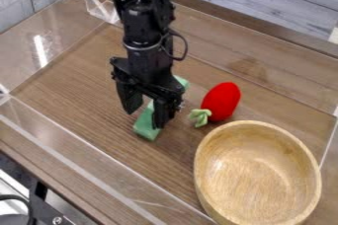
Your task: Remove the green block from the brown bowl and put it on the table
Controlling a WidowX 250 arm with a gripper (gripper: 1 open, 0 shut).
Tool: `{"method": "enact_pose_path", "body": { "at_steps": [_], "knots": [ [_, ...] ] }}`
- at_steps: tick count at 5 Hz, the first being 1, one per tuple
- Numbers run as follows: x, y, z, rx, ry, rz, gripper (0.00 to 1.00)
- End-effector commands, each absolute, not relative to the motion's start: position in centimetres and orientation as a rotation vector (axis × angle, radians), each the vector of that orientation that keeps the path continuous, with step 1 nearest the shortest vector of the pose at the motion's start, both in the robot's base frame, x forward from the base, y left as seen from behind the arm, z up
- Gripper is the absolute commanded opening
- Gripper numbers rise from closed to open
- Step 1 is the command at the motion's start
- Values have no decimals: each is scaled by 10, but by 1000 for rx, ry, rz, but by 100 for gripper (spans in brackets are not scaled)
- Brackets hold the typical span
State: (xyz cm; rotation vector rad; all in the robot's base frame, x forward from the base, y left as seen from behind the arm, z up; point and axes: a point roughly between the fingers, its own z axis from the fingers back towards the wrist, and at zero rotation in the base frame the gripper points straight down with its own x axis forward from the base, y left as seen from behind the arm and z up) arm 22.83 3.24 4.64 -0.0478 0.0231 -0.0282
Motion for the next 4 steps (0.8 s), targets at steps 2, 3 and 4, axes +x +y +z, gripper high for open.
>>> {"method": "enact_pose_path", "body": {
  "at_steps": [2,3,4],
  "knots": [
    [249,35,41,-42,-20,-84,100],
    [252,35,38,-42,-18,-139,100],
    [255,35,37,-41,-17,-194,100]
  ]
}}
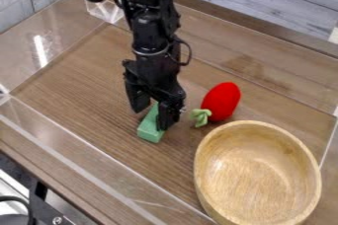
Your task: Remove the green block from the brown bowl and put it on the table
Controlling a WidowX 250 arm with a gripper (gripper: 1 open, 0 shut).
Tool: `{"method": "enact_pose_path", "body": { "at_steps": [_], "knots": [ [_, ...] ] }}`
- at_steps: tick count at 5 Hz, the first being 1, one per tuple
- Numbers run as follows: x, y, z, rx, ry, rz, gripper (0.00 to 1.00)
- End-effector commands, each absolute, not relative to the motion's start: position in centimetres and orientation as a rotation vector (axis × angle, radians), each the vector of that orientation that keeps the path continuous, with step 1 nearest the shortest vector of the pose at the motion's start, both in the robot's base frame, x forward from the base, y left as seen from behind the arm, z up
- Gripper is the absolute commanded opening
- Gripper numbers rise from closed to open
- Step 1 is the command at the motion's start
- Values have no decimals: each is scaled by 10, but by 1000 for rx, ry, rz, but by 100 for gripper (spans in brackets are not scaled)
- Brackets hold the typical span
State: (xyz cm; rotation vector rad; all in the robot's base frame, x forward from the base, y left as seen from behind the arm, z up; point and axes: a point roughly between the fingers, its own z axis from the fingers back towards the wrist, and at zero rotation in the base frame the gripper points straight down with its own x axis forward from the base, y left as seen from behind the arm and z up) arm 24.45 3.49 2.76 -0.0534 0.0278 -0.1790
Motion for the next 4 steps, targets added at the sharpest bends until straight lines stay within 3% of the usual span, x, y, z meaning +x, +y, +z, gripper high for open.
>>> {"method": "enact_pose_path", "body": {
  "at_steps": [1,2,3,4],
  "knots": [
    [249,39,32,-39,-16,-182,100],
    [244,42,27,-36,-14,-168,0],
    [245,53,32,-56,-16,-148,100],
    [245,60,47,-77,-33,-87,100]
  ]
}}
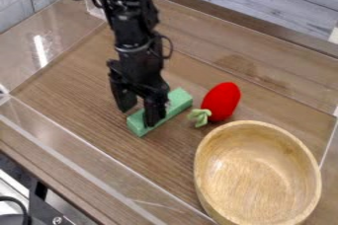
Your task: Remove the green block from the brown bowl and put it on the table
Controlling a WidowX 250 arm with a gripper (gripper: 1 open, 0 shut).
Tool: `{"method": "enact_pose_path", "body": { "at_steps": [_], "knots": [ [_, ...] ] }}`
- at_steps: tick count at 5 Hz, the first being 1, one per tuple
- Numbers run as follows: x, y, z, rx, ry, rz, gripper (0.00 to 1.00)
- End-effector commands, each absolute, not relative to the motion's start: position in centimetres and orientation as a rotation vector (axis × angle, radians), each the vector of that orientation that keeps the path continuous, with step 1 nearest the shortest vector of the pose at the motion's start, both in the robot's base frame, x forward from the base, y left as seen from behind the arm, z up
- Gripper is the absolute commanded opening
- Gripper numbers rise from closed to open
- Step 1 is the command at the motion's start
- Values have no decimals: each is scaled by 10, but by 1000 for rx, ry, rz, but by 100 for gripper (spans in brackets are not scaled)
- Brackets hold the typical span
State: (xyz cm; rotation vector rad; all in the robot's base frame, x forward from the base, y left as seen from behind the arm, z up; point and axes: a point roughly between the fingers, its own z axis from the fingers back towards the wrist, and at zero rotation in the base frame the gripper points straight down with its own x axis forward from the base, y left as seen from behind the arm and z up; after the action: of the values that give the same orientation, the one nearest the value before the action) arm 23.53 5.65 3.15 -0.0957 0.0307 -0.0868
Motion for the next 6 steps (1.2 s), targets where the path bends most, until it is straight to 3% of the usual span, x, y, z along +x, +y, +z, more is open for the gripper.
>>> {"method": "enact_pose_path", "body": {
  "at_steps": [1,2,6],
  "knots": [
    [246,68,63,-89,-53,-27,100],
    [251,68,79,-108,-81,20,100],
    [260,73,99,-117,-140,72,100]
  ]
}}
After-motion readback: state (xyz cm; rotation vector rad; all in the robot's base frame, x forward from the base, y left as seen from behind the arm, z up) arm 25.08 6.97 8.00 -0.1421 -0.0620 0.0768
